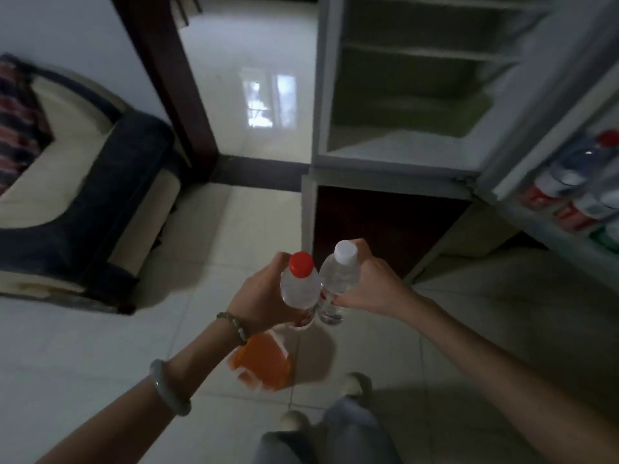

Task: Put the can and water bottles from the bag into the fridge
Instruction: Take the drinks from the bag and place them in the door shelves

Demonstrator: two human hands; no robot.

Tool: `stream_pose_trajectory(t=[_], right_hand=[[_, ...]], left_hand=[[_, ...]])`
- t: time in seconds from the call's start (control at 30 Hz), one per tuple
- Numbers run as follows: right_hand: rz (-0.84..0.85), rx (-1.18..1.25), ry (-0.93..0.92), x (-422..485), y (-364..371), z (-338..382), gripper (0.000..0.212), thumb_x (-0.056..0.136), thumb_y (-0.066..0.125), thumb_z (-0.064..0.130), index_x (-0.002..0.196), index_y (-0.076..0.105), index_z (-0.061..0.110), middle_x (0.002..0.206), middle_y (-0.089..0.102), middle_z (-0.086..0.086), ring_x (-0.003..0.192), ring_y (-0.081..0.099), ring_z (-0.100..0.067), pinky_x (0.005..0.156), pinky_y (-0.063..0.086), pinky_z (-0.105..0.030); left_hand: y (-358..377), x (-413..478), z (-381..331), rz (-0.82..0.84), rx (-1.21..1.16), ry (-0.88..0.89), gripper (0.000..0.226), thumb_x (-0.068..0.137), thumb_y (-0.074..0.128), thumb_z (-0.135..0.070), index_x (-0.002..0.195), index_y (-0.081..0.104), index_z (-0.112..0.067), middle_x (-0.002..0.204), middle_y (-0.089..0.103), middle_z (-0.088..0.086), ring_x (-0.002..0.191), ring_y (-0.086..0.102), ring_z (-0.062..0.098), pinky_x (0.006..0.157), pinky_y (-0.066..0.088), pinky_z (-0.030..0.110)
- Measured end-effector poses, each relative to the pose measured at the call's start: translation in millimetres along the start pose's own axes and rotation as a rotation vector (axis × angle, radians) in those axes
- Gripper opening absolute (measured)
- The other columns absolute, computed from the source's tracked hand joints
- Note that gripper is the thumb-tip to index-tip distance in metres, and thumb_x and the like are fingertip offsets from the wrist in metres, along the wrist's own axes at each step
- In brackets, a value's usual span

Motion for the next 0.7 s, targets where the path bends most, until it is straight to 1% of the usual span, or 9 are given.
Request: stream_pose_trajectory(t=[0.13, 0.23, 0.33, 0.4, 0.47, 0.5, 0.6, 0.63, 0.7], right_hand=[[-0.158, 0.043, 0.093, -47.8, -64.5, -42.4, 0.078, 0.058, 0.083, 0.034, 0.114, 0.029, 0.033, 0.102, 0.054, 0.009, 0.09, 0.059, -0.009, 0.076, 0.055, -0.038], [-0.28, 0.063, 0.139, -85.5, -115.8, -75.6, 0.073, 0.058, 0.082, 0.03, 0.112, 0.033, 0.03, 0.102, 0.054, 0.008, 0.092, 0.058, -0.011, 0.078, 0.053, -0.041], [-0.378, 0.081, 0.217, -124.5, -165.7, -111.8, 0.072, 0.055, 0.083, 0.03, 0.112, 0.039, 0.028, 0.102, 0.057, 0.007, 0.093, 0.058, -0.007, 0.072, 0.05, -0.023], [-0.417, 0.086, 0.239, -149.1, -198.4, -130.5, 0.062, 0.055, 0.084, 0.028, 0.103, 0.046, 0.028, 0.096, 0.06, 0.01, 0.087, 0.059, 0.004, 0.064, 0.044, -0.009], [-0.464, 0.089, 0.235, -171.5, -230.8, -147.6, 0.056, 0.058, 0.085, 0.021, 0.097, 0.045, 0.029, 0.092, 0.06, 0.01, 0.081, 0.057, 0.012, 0.06, 0.042, -0.004], [-0.495, 0.086, 0.248, -183.7, -247.0, -157.2, 0.06, 0.058, 0.085, 0.021, 0.1, 0.043, 0.028, 0.094, 0.058, 0.01, 0.082, 0.056, 0.01, 0.06, 0.041, -0.005], [-0.599, 0.063, 0.291, -217.4, -293.1, -187.5, 0.075, 0.056, 0.084, 0.025, 0.109, 0.032, 0.033, 0.099, 0.057, 0.013, 0.09, 0.058, -0.003, 0.062, 0.039, -0.009], [-0.626, 0.057, 0.306, -226.9, -306.9, -197.9, 0.075, 0.056, 0.084, 0.025, 0.109, 0.031, 0.034, 0.097, 0.057, 0.015, 0.089, 0.058, -0.004, 0.062, 0.04, -0.01], [-0.678, 0.041, 0.347, -243.4, -333.1, -215.8, 0.073, 0.056, 0.082, 0.026, 0.109, 0.033, 0.032, 0.094, 0.058, 0.015, 0.086, 0.059, -0.006, 0.063, 0.044, -0.017]], left_hand=[[30.2, 35.5, -73.8, 0.061, 0.024, 0.165, 0.072, 0.06, 0.081, -0.04, 0.116, 0.04, -0.017, 0.104, 0.064, 0.004, 0.09, 0.063, 0.024, 0.078, 0.053, 0.04], [60.0, 63.7, -131.0, 0.095, 0.01, 0.235, 0.074, 0.059, 0.082, -0.038, 0.116, 0.039, -0.018, 0.101, 0.063, -0.001, 0.091, 0.063, 0.022, 0.077, 0.052, 0.037], [97.4, 87.4, -190.4, 0.15, -0.005, 0.316, 0.075, 0.054, 0.078, -0.051, 0.112, 0.038, -0.025, 0.099, 0.061, -0.007, 0.092, 0.064, 0.021, 0.08, 0.052, 0.04], [125.0, 99.4, -229.8, 0.197, -0.032, 0.38, 0.074, 0.053, 0.076, -0.052, 0.11, 0.039, -0.024, 0.103, 0.064, -0.003, 0.095, 0.064, 0.023, 0.081, 0.052, 0.043], [150.3, 110.0, -267.2, 0.225, -0.057, 0.428, 0.072, 0.056, 0.08, -0.045, 0.11, 0.041, -0.02, 0.106, 0.065, 0.001, 0.097, 0.064, 0.026, 0.081, 0.051, 0.044], [162.6, 115.3, -284.9, 0.231, -0.068, 0.451, 0.073, 0.055, 0.08, -0.044, 0.111, 0.041, -0.019, 0.107, 0.065, 0.001, 0.099, 0.064, 0.025, 0.082, 0.051, 0.043], [195.9, 127.0, -338.7, 0.269, -0.131, 0.534, 0.08, 0.053, 0.076, -0.048, 0.12, 0.039, -0.025, 0.114, 0.063, -0.003, 0.103, 0.062, 0.016, 0.088, 0.049, 0.034], [207.0, 130.6, -356.1, 0.291, -0.163, 0.559, 0.082, 0.056, 0.08, -0.041, 0.125, 0.038, -0.025, 0.117, 0.062, -0.004, 0.104, 0.061, 0.01, 0.089, 0.048, 0.027], [227.6, 141.2, -389.3, 0.326, -0.216, 0.617, 0.08, 0.063, 0.083, -0.018, 0.129, 0.038, -0.014, 0.118, 0.058, -0.001, 0.1, 0.057, -0.004, 0.086, 0.042, 0.009]])
Point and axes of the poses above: each hand's wrist, its own x-axis towards the middle knuckle, its own y-axis out of the palm, z = x × y, the point moved 9 cm from there along x, towards the middle knuckle
